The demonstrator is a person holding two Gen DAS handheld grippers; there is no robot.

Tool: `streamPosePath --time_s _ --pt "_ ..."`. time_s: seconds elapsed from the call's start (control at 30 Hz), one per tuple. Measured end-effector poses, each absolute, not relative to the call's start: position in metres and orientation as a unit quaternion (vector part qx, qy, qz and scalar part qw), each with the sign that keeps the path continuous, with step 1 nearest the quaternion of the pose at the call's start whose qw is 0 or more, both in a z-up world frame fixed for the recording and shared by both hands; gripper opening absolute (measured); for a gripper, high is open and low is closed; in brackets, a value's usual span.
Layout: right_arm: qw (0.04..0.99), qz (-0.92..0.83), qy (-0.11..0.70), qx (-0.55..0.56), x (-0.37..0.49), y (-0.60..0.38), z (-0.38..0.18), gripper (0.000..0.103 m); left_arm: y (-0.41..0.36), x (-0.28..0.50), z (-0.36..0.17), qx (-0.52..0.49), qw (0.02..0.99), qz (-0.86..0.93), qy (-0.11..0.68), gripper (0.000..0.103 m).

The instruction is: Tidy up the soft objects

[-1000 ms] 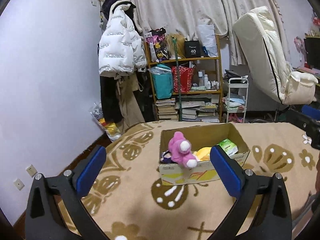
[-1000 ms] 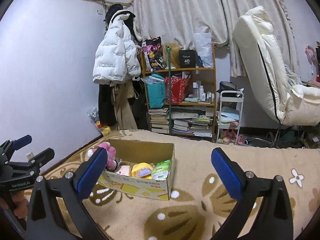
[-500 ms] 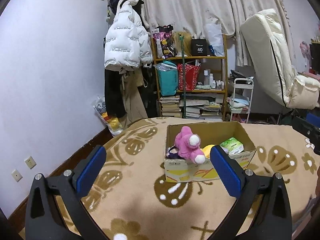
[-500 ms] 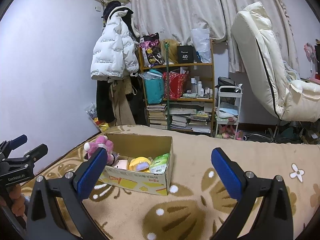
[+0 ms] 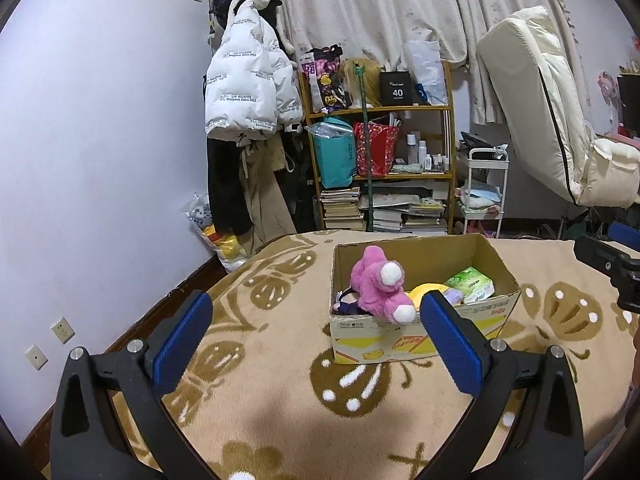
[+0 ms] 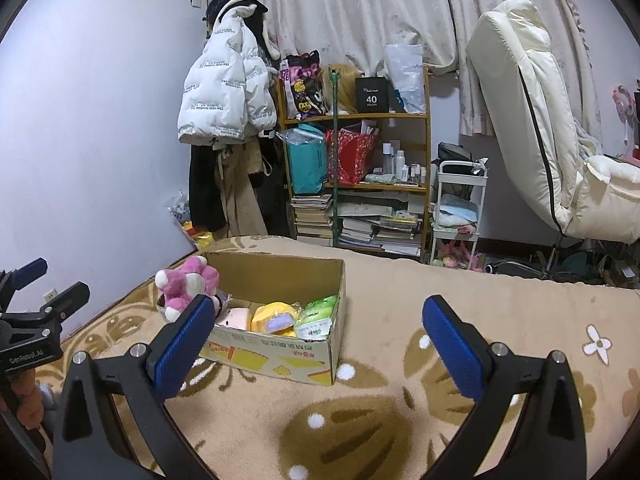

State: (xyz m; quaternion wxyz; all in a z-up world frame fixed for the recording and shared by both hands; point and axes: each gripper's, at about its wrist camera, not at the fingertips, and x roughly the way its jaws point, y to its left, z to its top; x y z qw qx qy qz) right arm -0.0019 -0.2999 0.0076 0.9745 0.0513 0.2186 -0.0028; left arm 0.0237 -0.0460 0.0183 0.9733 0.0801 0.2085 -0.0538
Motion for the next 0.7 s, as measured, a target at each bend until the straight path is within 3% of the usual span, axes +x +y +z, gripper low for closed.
streamPosePath --time_s 0.7 --pt "0.974 -0.012 0.222 0.052 0.0025 -0.2996 0.0057 0.103 -0.0411 0.0286 0.0113 0.076 0.973 -0.044 0.211 0.102"
